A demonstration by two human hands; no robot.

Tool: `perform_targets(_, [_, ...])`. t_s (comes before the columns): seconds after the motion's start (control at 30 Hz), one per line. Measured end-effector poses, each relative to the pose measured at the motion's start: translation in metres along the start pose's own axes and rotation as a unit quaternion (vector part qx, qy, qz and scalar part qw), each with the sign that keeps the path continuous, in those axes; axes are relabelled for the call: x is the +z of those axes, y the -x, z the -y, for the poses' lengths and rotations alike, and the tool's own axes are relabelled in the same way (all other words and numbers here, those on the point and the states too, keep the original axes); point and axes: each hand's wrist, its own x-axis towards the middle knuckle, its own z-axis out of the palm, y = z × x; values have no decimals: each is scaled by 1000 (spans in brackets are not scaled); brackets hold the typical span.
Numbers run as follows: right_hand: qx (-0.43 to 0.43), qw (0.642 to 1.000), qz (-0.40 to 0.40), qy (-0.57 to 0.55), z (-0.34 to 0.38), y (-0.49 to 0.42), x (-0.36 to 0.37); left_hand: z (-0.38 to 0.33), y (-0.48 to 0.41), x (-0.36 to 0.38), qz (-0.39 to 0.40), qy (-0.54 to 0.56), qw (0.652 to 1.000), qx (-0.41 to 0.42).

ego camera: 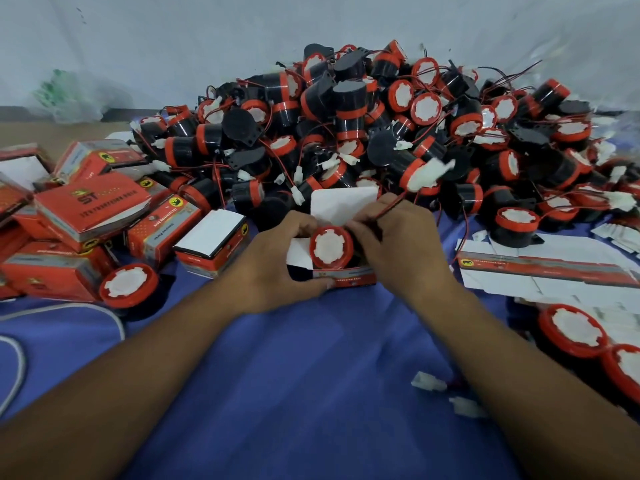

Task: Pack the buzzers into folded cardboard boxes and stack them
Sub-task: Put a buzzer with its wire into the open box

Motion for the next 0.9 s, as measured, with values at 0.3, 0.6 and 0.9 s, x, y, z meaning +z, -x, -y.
perform_targets(0.3, [-30,967,164,192,0,1,-8,0,1,0,0,-42,997,71])
perform_targets(0.6, [-41,993,110,5,-1,-5,-21,0,0,1,-18,-55,996,72])
perform_targets(0.9, [-14,969,-10,-248,-7,-5,-34,-4,0,1,-22,-94,994,60])
